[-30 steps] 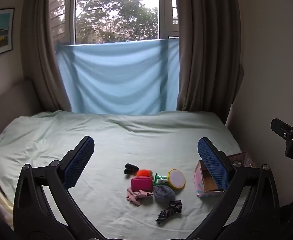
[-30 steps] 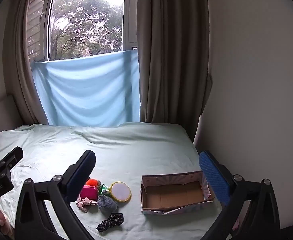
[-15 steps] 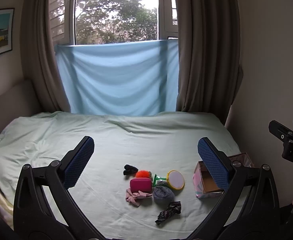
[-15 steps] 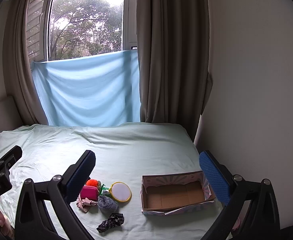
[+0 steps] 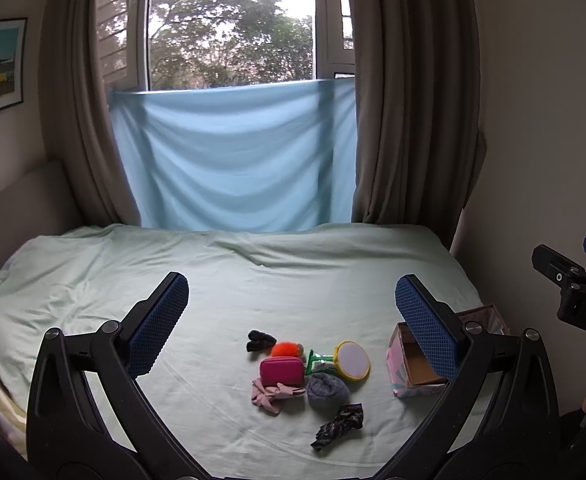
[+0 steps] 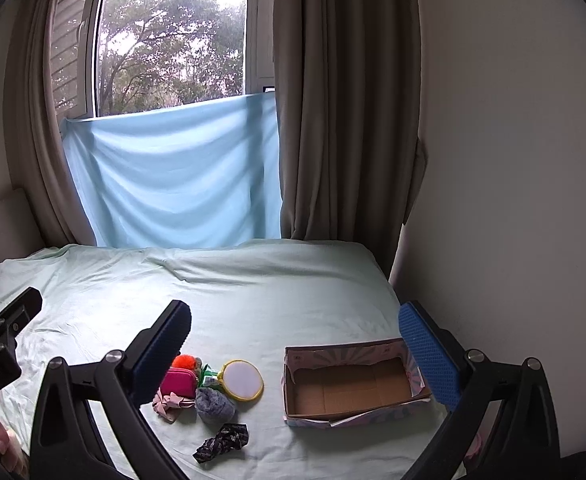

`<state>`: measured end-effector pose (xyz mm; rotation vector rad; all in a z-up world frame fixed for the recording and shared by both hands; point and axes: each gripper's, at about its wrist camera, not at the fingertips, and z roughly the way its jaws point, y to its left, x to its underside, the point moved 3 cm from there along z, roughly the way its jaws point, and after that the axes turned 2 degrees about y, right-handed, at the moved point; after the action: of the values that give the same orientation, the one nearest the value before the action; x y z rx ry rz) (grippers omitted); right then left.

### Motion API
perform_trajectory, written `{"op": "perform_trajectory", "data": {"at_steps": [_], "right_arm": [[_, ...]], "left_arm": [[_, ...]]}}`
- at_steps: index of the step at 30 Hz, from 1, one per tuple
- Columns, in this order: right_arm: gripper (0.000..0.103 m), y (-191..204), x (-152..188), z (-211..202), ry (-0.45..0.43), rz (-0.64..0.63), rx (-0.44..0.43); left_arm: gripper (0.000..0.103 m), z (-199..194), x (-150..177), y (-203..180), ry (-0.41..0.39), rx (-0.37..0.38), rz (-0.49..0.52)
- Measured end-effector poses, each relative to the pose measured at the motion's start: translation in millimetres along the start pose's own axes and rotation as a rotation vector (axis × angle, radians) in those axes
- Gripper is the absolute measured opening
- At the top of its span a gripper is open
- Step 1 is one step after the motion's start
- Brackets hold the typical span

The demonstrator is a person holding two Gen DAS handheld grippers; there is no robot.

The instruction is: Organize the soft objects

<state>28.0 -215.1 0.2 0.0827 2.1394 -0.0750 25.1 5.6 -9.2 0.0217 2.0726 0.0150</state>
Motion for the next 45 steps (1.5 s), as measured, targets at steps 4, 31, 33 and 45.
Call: {"op": "perform_trajectory", "data": {"at_steps": [4,31,33,45], "right_arm": [[0.103,1.8,0.1,-0.3,0.002,0.003,-0.002],[0.103,2.5,3.9,4.3,0.002,0.005,-0.006],[0.103,1.8,3.9,4.9,0.002,0.005,-0.005],[0.103,0.9,3.4,4.2,0.0,0.006,-0.009]], "left_arm": [[0.103,1.9,0.4,-0.6,-0.005,0.0,0.003],[0.103,1.6,2.9,2.7,-0.01,0.001,-0.001],[0.103,1.3,3.0,3.1,-0.009,0.002,-0.001],[0.103,0.4,3.3,4.4,-0.012,-0.002,-0.004]]}}
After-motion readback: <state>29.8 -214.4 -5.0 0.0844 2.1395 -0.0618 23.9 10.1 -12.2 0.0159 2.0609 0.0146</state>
